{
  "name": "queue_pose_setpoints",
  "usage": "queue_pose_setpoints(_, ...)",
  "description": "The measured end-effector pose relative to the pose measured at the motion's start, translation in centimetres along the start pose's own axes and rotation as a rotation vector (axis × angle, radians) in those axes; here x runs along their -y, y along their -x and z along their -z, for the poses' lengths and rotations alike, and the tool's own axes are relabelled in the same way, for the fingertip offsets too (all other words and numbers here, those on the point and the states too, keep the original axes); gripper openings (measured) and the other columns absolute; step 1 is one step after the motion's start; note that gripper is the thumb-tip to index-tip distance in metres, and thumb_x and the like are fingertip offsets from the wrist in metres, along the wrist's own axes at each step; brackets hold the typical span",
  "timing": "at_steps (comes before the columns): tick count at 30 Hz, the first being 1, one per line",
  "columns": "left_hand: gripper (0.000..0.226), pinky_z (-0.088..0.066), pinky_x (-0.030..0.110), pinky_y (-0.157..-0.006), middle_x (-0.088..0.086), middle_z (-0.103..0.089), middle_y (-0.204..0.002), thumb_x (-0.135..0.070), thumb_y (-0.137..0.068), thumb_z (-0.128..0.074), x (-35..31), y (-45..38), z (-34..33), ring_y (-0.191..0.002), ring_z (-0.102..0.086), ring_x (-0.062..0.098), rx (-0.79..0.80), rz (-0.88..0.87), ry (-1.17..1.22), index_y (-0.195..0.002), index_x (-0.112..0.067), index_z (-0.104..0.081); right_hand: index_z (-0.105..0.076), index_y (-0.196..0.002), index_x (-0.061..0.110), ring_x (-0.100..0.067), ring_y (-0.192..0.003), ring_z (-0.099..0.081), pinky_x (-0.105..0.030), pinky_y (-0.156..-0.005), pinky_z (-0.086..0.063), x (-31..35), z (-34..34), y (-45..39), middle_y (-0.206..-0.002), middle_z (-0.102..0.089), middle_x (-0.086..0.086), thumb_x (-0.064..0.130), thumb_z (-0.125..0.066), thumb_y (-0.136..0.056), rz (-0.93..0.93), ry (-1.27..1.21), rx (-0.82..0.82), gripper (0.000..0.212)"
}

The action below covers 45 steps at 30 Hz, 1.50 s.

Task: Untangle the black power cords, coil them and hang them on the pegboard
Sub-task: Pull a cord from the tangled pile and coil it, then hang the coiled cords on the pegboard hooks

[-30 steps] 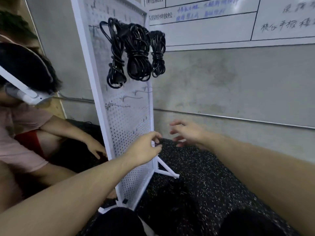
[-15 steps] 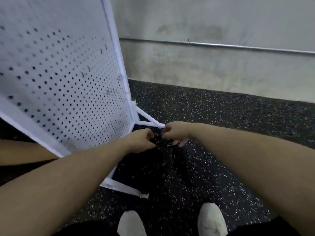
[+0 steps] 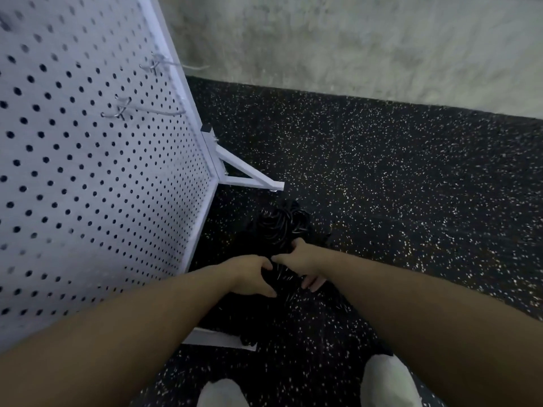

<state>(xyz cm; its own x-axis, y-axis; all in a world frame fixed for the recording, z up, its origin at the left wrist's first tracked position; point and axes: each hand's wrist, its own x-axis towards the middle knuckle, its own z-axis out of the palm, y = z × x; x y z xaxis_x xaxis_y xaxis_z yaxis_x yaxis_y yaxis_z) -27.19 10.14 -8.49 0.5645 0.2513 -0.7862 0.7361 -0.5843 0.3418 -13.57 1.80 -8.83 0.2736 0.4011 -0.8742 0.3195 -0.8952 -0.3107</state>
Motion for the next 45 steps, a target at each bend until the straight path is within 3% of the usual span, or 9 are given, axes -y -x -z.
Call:
queue_pose_setpoints(11, 0.064, -0.041, 0.017, -0.096, 0.003, -0.056, -0.141, -0.037, -0.09, -0.077, -0.5, 1.1, 0.5, -0.125, -0.056, 0.016, -0.058, -0.102, 0.108, -0.148, -0.023, -0.053, -0.042, -0.129, 0.026, -0.025, -0.083, -0.075, -0.042, -0.077, -0.064, -1.6, -0.4, 1.8, -0.097, -0.07, -0.005, 0.037, -0.067, -0.089, 0.151, -0.305, -0.245, 0.048)
queue_pose_setpoints(16, 0.023, -0.046, 0.014, -0.08, -0.007, -0.063, -0.103, -0.027, -0.088, -0.079, -2.1, 4.1, 2.2, -0.096, -0.061, 0.01, -0.349, -0.24, 0.17, -0.105, -0.022, -0.065, -0.051, -0.121, 0.032, -0.022, -0.084, -0.073, -0.042, -0.073, -0.064, -1.5, 2.4, 6.0, -0.098, -0.07, -0.006, 0.024, -0.067, -0.088, 0.357, -0.39, -0.327, 0.037)
queue_pose_setpoints(20, 0.05, -0.049, 0.021, -0.079, -0.004, -0.052, -0.113, -0.028, -0.081, -0.086, -4.0, 8.0, 4.2, -0.097, -0.056, 0.011, -0.63, -0.31, 0.461, -0.112, -0.024, -0.047, -0.057, -0.118, 0.034, -0.03, -0.1, -0.072, -0.044, -0.08, -0.064, -0.8, 6.3, 11.8, -0.108, -0.067, -0.008, 0.01, -0.064, -0.09, 0.519, -0.488, -0.293, 0.038)
queue_pose_setpoints(23, 0.099, -0.043, 0.023, -0.098, -0.015, -0.04, -0.141, -0.025, -0.079, -0.088, -6.0, 11.7, 6.2, -0.125, -0.046, 0.008, -0.619, -0.423, 0.655, -0.155, -0.031, -0.024, -0.061, -0.119, 0.031, -0.028, -0.099, -0.072, -0.042, -0.08, -0.064, 0.0, 8.7, 16.8, -0.103, -0.063, -0.009, 0.005, -0.06, -0.091, 0.635, -0.499, -0.297, 0.039)
queue_pose_setpoints(27, 0.113, -0.034, 0.034, -0.119, -0.009, -0.037, -0.159, -0.01, -0.081, -0.085, -9.0, 16.7, 8.7, -0.142, -0.04, 0.008, -0.627, -0.583, 0.695, -0.163, -0.026, -0.01, -0.068, -0.112, 0.026, -0.019, -0.094, -0.07, -0.042, -0.086, -0.062, 1.0, 10.8, 23.1, -0.098, -0.066, -0.005, -0.001, -0.061, -0.089, 0.765, -0.511, -0.323, 0.036)
queue_pose_setpoints(32, 0.099, -0.044, 0.028, -0.111, -0.016, -0.057, -0.139, -0.015, -0.082, -0.085, -11.0, 23.5, 10.7, -0.126, -0.058, 0.001, -0.709, -0.631, 0.71, -0.158, -0.035, -0.025, -0.068, -0.115, 0.022, -0.021, -0.099, -0.069, -0.048, -0.09, -0.06, 2.2, 12.1, 29.9, -0.113, -0.072, -0.008, -0.007, -0.054, -0.088, 0.891, -0.638, -0.292, 0.042)
queue_pose_setpoints(37, 0.035, -0.045, 0.018, -0.097, -0.014, -0.058, -0.13, -0.044, -0.09, -0.074, -11.9, 31.0, 10.4, -0.116, -0.057, -0.006, -0.819, -0.596, 0.546, -0.118, -0.048, -0.052, -0.066, -0.121, 0.018, -0.023, -0.097, -0.071, -0.042, -0.081, -0.062, 4.0, 12.2, 36.1, -0.12, -0.071, -0.011, -0.01, -0.056, -0.089, 1.071, -0.677, -0.259, 0.044)
queue_pose_setpoints(42, 0.042, -0.044, 0.003, -0.087, -0.022, -0.062, -0.12, -0.044, -0.088, -0.074, -11.9, 37.6, 9.9, -0.102, -0.056, -0.023, -0.995, -0.61, 0.457, -0.124, -0.037, -0.054, -0.066, -0.116, 0.022, -0.022, -0.088, -0.068, -0.047, -0.092, -0.059, 6.0, 11.5, 42.3, -0.107, -0.069, -0.01, -0.006, -0.055, -0.094, 1.226, -0.657, -0.242, 0.037)
queue_pose_setpoints(45, 0.053, -0.05, 0.017, -0.095, -0.017, -0.07, -0.115, -0.055, -0.079, -0.082, -11.7, 40.2, 9.8, -0.105, -0.063, -0.01, -1.15, -0.597, 0.456, -0.122, -0.032, -0.06, -0.066, -0.114, 0.019, -0.025, -0.093, -0.07, -0.044, -0.094, -0.059, 7.1, 10.6, 45.7, -0.104, -0.071, -0.009, -0.007, -0.055, -0.094, 1.317, -0.629, -0.212, 0.035)
